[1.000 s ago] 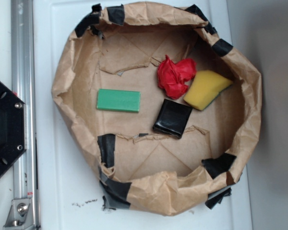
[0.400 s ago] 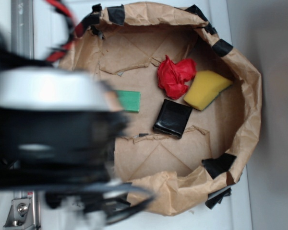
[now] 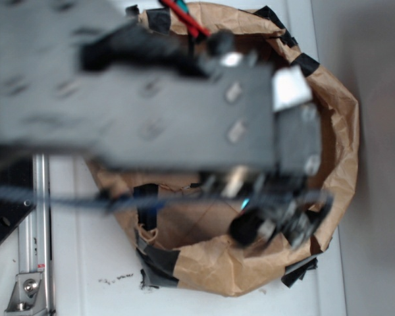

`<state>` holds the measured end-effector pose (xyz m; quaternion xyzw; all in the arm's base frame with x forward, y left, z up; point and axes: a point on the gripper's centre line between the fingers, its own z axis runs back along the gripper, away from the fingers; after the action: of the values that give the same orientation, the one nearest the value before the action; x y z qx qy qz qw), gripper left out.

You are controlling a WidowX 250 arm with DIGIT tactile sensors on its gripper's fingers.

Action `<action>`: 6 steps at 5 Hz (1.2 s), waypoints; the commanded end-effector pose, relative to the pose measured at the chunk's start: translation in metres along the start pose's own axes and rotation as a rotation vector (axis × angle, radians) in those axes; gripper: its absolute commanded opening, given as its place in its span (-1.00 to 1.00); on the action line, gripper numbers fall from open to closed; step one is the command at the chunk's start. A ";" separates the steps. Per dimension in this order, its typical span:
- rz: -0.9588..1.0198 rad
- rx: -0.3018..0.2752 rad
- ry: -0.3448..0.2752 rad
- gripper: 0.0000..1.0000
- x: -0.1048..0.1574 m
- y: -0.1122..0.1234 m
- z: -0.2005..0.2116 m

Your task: Grab the black box.

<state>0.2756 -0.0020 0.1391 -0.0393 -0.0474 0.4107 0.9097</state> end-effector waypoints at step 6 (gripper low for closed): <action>0.110 -0.066 -0.080 1.00 0.033 0.024 -0.104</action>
<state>0.2965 0.0249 0.0322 -0.0555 -0.0903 0.4633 0.8798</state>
